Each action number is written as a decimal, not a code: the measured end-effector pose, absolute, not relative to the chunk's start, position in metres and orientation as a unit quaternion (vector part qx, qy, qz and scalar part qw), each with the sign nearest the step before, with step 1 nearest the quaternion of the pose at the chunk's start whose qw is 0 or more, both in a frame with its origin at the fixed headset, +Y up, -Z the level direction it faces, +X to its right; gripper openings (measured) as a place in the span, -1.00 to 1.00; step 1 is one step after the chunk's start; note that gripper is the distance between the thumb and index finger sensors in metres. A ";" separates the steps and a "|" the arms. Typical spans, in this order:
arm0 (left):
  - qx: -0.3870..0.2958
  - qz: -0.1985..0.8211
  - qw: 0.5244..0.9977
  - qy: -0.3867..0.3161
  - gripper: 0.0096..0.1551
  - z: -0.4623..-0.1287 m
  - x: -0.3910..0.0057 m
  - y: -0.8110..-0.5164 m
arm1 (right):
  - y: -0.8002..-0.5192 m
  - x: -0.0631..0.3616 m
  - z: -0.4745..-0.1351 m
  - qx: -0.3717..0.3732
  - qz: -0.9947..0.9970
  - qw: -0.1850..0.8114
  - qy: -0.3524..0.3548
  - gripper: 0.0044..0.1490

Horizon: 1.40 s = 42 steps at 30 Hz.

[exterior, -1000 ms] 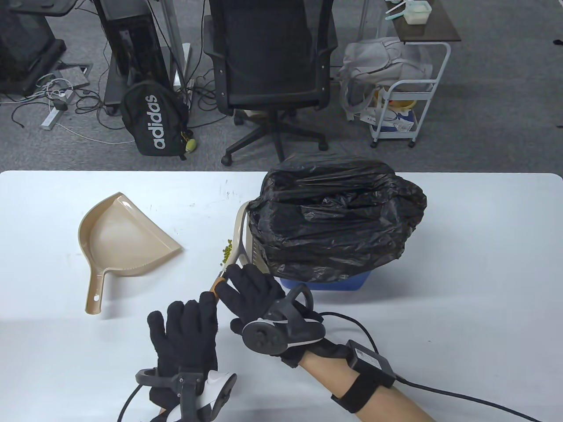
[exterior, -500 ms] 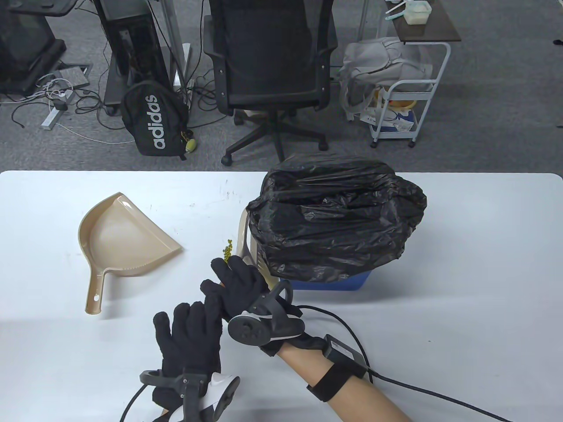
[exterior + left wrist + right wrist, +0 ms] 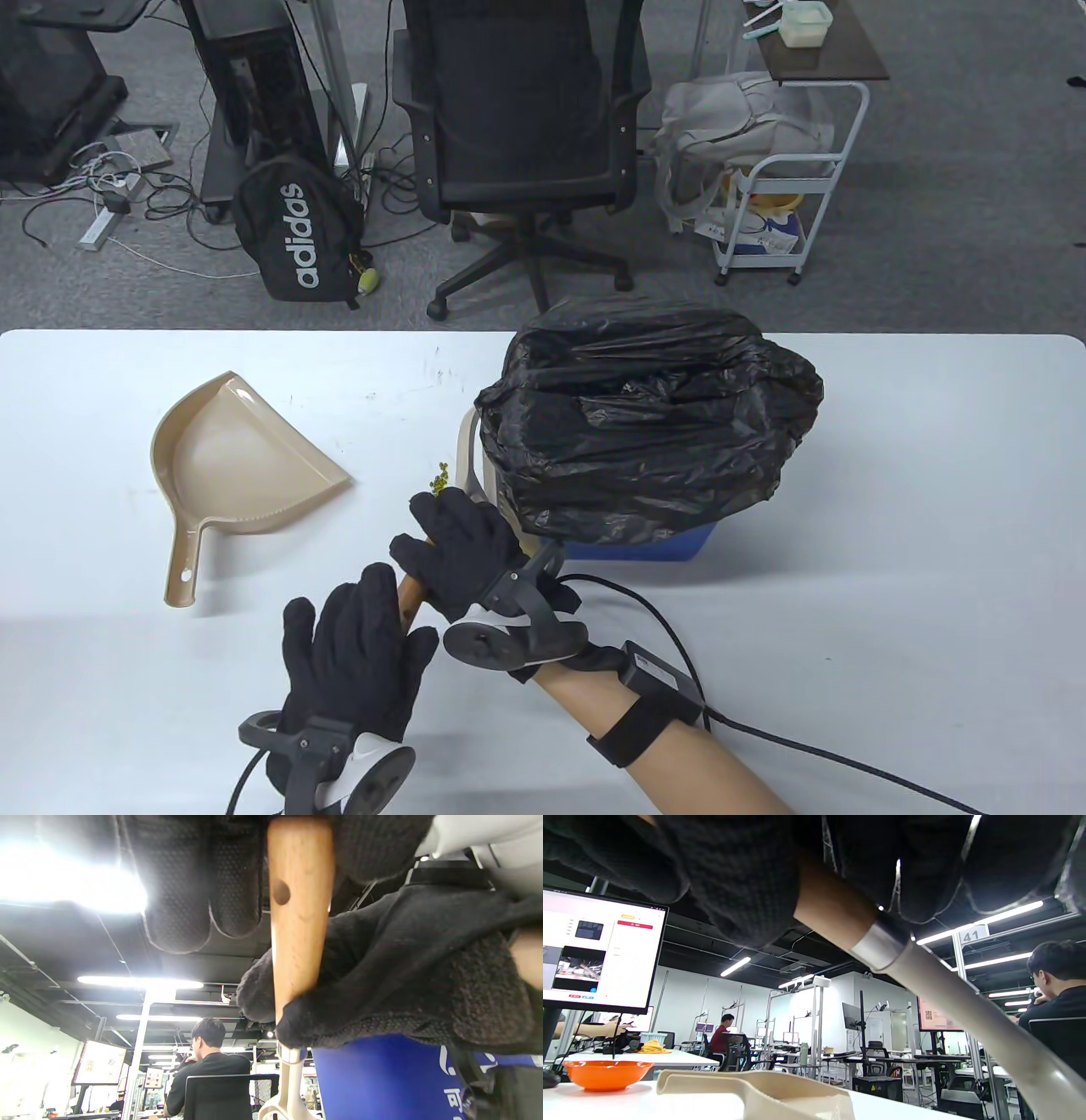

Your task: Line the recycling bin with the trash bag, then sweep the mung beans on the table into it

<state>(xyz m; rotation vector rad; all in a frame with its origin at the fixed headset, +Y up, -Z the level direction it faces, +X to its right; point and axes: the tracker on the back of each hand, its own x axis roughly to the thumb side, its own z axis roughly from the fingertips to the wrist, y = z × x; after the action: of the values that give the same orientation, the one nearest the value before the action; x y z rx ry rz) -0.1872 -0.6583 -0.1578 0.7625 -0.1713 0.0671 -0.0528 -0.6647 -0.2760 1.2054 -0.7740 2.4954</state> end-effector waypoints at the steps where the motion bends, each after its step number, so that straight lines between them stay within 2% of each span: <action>1: 0.367 0.039 0.926 -0.081 -0.04 -0.158 -0.188 -0.659 | -0.663 -0.052 -0.276 0.414 0.860 0.133 -0.269 -0.33; 12: 0.338 0.070 0.934 -0.090 -0.07 -0.165 -0.188 -0.662 | -0.652 -0.057 -0.254 0.440 0.834 0.113 -0.313 -0.35; 17: 0.314 0.088 0.942 -0.085 -0.06 -0.174 -0.191 -0.659 | -0.645 -0.056 -0.243 0.443 0.826 0.101 -0.334 -0.28; 25: 0.254 0.172 0.945 -0.111 0.13 -0.199 -0.210 -0.646 | -0.631 -0.045 -0.246 0.413 0.834 0.119 -0.346 -0.28; 29: 0.228 0.244 0.934 -0.130 0.17 -0.212 -0.229 -0.643 | -0.625 -0.039 -0.244 0.390 0.845 0.116 -0.347 -0.28; 31: 0.230 0.253 0.934 -0.108 0.14 -0.218 -0.237 -0.641 | -0.624 -0.037 -0.243 0.383 0.849 0.109 -0.348 -0.28; 35: 0.215 0.202 0.954 -0.057 0.10 -0.235 -0.249 -0.642 | -0.621 -0.031 -0.238 0.380 0.848 0.097 -0.357 -0.27; 42: 0.132 0.113 0.985 0.020 0.05 -0.269 -0.246 -0.652 | -0.612 -0.016 -0.231 0.370 0.858 0.098 -0.344 -0.22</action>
<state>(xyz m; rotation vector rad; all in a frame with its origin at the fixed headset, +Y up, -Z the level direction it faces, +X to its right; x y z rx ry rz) -0.2456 -0.6519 -0.2693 0.2645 0.0411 0.2276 -0.0156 -0.6123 -0.2311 1.0933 -1.0178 2.5374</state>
